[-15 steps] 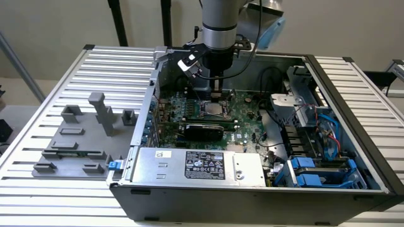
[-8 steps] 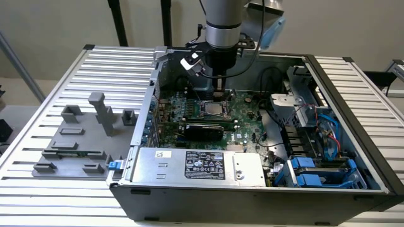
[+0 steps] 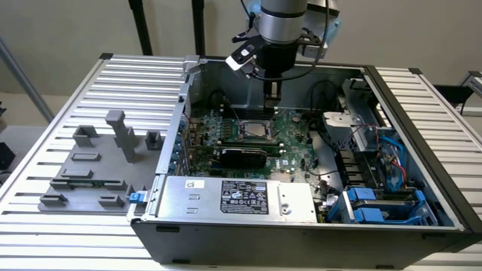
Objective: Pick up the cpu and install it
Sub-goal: 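Close the cpu cover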
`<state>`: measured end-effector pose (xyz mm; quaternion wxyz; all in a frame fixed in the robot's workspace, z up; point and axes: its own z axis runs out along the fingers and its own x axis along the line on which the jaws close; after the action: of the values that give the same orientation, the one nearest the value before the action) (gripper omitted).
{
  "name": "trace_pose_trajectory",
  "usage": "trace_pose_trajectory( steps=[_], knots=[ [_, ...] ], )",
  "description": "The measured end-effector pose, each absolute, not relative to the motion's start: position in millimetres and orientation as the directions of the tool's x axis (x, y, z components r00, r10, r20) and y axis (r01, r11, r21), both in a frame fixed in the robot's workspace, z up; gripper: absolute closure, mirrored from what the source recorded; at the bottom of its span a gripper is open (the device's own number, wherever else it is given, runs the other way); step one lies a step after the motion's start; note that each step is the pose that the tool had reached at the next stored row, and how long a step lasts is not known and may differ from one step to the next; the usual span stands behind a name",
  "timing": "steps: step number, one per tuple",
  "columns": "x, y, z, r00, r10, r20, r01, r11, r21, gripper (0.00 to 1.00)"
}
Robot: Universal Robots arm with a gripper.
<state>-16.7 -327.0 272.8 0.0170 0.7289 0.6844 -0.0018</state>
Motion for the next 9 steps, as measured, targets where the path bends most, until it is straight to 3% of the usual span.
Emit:
trace_pose_trajectory(
  steps=[9],
  knots=[
    [24,-328,278,0.063,0.998,-0.025,0.998,-0.063,0.006,0.89]
  ],
)
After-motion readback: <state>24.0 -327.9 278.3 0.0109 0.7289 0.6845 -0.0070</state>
